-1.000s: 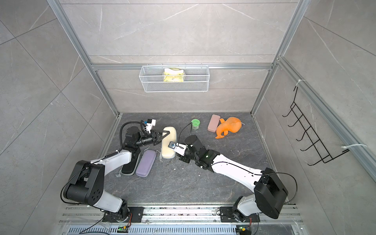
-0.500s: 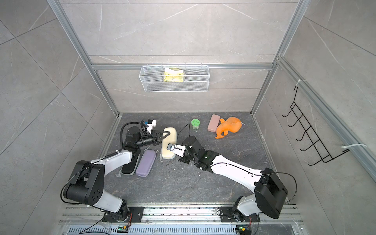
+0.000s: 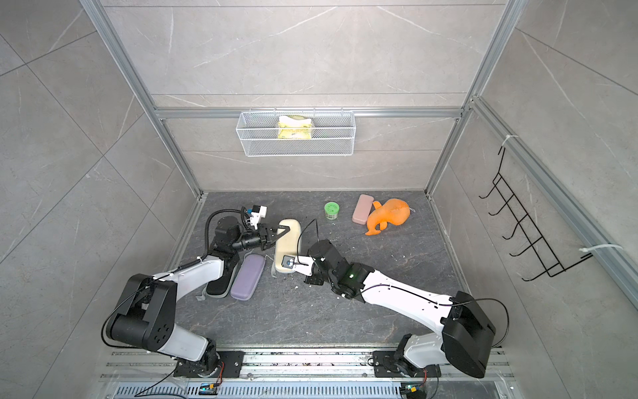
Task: Put umbrellas into zippered umbrella sleeves
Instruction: Zip the zipper on the umbrella sleeve.
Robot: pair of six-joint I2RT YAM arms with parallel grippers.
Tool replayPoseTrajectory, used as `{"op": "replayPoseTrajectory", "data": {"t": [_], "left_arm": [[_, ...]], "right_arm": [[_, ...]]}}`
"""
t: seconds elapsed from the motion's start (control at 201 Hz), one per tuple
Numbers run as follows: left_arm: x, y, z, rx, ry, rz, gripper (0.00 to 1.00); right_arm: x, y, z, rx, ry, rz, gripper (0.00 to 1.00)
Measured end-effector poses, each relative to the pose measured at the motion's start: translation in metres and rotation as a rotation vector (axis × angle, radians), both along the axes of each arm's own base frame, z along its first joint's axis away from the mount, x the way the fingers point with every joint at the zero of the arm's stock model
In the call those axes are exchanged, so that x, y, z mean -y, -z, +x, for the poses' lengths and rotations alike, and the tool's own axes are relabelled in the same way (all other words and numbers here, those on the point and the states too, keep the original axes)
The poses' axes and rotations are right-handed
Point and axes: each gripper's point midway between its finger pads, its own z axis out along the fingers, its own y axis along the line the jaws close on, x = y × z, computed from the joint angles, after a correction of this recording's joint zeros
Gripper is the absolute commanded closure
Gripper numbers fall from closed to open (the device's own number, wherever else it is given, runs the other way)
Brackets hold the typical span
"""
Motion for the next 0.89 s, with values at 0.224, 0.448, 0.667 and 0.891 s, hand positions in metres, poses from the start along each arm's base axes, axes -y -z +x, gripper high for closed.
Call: {"op": "replayPoseTrajectory", "data": {"t": [0.224,0.448,0.667,0.891], "left_arm": [[-0.008,-0.003,0.004,0.014,-0.058,0.027,1.0],[-0.011,-0.002,0.004,0.007,-0.075,0.041,1.0],[-0.016,0.011,0.0,-0.027,-0.104,0.059,1.0],[-0.029,0.028,0.0,-0.049,-0.201,0.091,1.0]], "right_arm": [[0.001,0.005,-0.013,-0.046,-0.018,-0.015,1.0],[-0.009,0.008,-0.033,-0.097,-0.034,0.007,1.0],[-0.023,0.019,-0.047,-0.179,-0.008,0.04,1.0],[-0.042,0.03,-0.054,-0.3,0.067,0.135,1.0]]}}
